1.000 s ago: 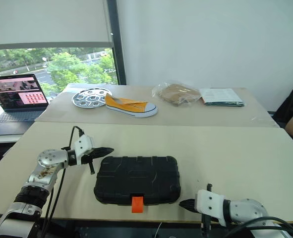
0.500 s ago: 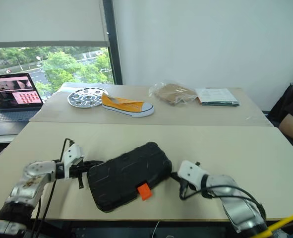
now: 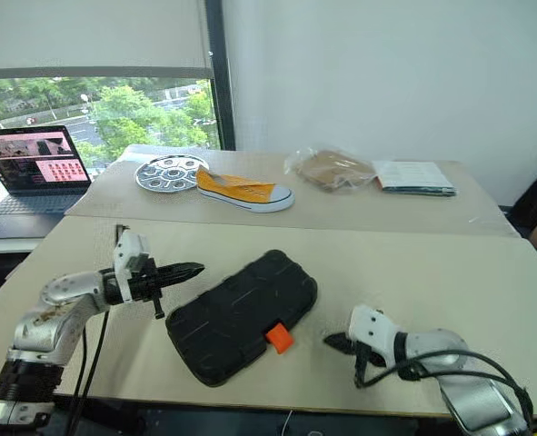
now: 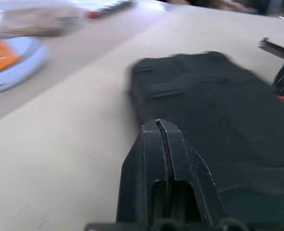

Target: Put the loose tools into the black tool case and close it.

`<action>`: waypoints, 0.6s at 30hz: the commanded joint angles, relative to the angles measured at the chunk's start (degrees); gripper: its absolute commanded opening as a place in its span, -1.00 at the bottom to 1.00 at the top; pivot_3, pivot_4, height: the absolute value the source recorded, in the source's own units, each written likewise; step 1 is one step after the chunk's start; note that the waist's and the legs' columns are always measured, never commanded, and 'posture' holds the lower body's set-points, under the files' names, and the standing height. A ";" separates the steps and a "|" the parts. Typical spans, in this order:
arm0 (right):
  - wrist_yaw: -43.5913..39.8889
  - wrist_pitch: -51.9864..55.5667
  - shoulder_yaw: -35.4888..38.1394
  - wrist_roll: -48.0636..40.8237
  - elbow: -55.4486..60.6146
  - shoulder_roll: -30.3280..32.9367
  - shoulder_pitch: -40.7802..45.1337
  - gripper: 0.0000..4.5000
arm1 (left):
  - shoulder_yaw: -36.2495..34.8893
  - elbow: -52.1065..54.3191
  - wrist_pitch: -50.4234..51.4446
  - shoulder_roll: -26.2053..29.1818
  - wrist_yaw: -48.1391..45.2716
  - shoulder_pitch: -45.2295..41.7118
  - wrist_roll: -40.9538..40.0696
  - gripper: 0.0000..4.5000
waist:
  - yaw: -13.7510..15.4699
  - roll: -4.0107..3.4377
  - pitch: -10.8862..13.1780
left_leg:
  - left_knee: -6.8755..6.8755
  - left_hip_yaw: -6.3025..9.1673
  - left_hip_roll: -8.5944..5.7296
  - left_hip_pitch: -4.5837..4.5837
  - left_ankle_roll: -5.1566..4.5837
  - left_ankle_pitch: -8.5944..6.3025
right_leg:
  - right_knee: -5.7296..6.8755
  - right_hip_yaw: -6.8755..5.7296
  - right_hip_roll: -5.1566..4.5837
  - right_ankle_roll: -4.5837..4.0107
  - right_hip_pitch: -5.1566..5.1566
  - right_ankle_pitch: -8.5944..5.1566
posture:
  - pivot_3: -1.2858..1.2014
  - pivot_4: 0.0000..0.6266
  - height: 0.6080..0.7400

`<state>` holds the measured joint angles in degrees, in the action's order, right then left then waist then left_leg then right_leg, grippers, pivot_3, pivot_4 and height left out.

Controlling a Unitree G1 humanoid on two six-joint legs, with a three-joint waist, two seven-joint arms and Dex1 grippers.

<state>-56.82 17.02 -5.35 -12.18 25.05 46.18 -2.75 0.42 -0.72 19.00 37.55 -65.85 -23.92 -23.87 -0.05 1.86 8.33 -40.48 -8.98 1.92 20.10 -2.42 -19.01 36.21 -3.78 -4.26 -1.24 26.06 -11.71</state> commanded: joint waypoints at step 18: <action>4.81 7.87 -7.92 1.35 3.39 -5.62 13.93 -1.00 | 10.29 -6.59 -3.10 -3.82 0.77 -3.38 10.11 -0.99 | 0.23 -0.22 -0.23 | -0.49 0.24 -0.06 -0.17 -0.10 0.04 | 0.52 0.17 -0.03 -0.11 -0.17 0.12 | 0.03 -0.52 1.00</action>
<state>-52.32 24.97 -13.25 -10.32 27.05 41.25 9.17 8.85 -5.06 15.20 34.12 -65.66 -28.66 -15.78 0.18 1.64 8.10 -40.97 -8.74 1.86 19.93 -2.52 -18.96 36.74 -3.60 -4.30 -1.34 25.89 -11.60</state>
